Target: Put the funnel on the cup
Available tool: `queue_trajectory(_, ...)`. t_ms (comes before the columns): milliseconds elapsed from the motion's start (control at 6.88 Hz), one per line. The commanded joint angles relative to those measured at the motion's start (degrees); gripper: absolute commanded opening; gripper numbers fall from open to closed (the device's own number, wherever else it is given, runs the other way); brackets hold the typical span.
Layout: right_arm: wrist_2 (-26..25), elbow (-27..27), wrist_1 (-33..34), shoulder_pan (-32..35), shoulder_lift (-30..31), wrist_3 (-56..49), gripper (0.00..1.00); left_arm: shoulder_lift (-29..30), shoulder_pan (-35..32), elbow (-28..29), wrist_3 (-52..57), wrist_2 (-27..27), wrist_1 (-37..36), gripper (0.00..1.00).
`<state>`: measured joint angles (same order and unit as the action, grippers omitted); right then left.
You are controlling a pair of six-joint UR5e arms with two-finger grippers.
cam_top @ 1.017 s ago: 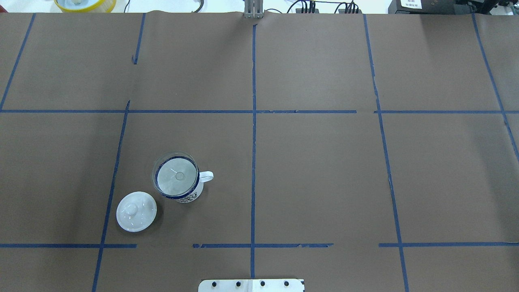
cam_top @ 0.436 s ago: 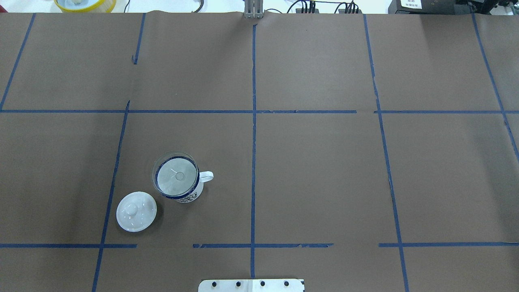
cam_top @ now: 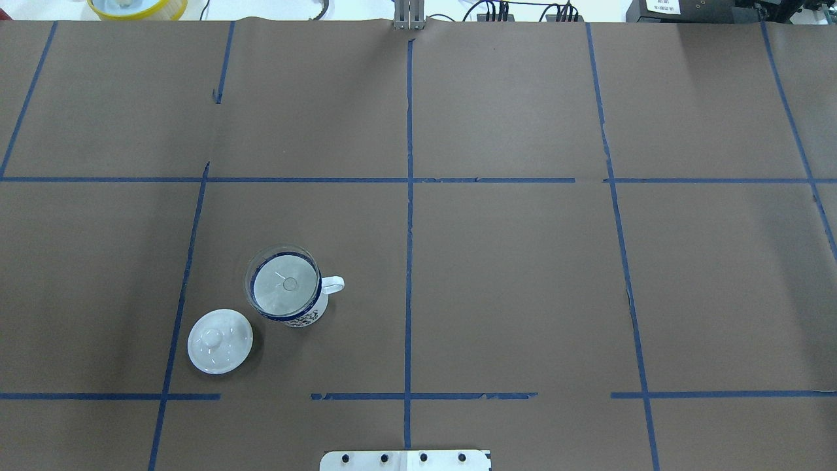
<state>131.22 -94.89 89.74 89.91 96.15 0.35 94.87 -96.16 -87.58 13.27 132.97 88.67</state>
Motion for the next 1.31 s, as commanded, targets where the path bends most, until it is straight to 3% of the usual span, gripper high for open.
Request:
queue_trajectory(0, 0.0, 0.1, 0.0, 0.0, 0.0, 0.0, 1.0, 0.1, 0.0, -0.5, -0.1, 0.2, -0.3, 1.0)
queue_trajectory(291, 0.0, 0.0, 0.0, 0.0, 0.0, 0.0, 1.0, 0.0, 0.0, -0.1, -0.3, 0.5, -0.8, 1.0)
queue_trajectory(581, 0.0, 0.0, 0.0, 0.0, 0.0, 0.0, 1.0, 0.5, 0.1, -1.0, -9.2, 1.8, -5.1, 1.0)
queue_trajectory(1163, 0.0, 0.1, 0.0, 0.0, 0.0, 0.0, 1.0, 0.3, 0.1, -0.3, -9.1, 1.9, -4.4, 1.0)
